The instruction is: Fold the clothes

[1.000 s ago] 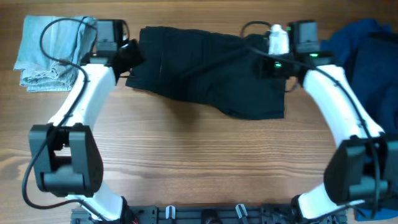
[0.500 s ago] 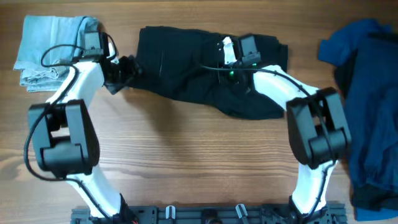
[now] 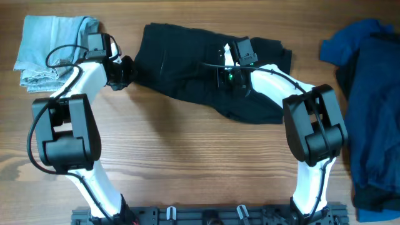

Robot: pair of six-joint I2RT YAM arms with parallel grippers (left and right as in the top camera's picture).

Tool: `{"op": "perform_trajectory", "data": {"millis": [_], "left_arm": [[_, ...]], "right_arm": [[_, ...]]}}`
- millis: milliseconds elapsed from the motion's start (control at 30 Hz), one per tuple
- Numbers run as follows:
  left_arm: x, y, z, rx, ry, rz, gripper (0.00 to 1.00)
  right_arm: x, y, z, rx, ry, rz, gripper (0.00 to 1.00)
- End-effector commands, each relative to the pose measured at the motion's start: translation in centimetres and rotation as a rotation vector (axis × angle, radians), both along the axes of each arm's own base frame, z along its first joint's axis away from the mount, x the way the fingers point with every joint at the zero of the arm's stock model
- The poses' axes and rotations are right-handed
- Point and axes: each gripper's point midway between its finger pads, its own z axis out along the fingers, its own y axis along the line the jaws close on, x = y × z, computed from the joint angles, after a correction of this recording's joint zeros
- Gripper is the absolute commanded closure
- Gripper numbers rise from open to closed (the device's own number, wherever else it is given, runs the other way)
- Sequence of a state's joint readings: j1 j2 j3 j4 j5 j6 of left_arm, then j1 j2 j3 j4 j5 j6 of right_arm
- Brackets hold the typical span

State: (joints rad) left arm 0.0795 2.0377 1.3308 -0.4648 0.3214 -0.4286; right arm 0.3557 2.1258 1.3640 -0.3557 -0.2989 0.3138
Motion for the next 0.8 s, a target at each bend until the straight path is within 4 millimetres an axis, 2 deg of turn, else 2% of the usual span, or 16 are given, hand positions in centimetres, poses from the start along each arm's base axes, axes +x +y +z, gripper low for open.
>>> {"op": "perform_trajectory", "data": {"millis": [0, 33, 233, 267, 333, 433, 567, 667, 700, 767], "left_arm": [[0.3, -0.1, 0.9, 0.0, -0.026, -0.015, 0.96], [0.2, 0.0, 1.8, 0.014, -0.044, -0.036, 0.96], [-0.1, 0.0, 6.2, 0.032, -0.112, -0.046, 0.96], [-0.2, 0.0, 6.6, 0.032, -0.12, -0.045, 0.96], [-0.2, 0.0, 7.4, 0.033, -0.134, -0.045, 0.96], [-0.2, 0.0, 9.1, 0.038, -0.171, -0.045, 0.96], [-0.2, 0.0, 10.9, 0.042, -0.215, -0.045, 0.96], [-0.3, 0.0, 13.2, 0.048, -0.268, -0.045, 0.96], [-0.4, 0.0, 14.2, 0.05, -0.291, -0.044, 0.96], [-0.7, -0.1, 15.2, 0.049, -0.307, -0.046, 0.96]], "right_arm": [[-2.2, 1.1, -1.5, 0.042, 0.086, 0.049, 0.96], [-1.9, 2.1, -0.4, 0.084, 0.064, 0.092, 0.96], [1.3, 3.5, 7.2, 0.153, -0.031, 0.048, 0.95], [1.4, 3.6, 7.4, 0.166, -0.022, 0.029, 0.96], [1.2, 3.7, 7.2, 0.177, 0.005, 0.001, 0.96], [0.0, 4.2, 5.3, 0.148, 0.021, 0.005, 0.96], [-2.1, 6.6, 3.0, 0.143, 0.051, 0.048, 0.96], [-4.9, 8.9, 0.1, 0.089, 0.104, 0.078, 0.96], [-5.4, 9.7, -0.3, 0.066, 0.09, 0.096, 0.96], [-5.1, 10.1, -0.1, 0.053, 0.057, 0.1, 0.96]]}}
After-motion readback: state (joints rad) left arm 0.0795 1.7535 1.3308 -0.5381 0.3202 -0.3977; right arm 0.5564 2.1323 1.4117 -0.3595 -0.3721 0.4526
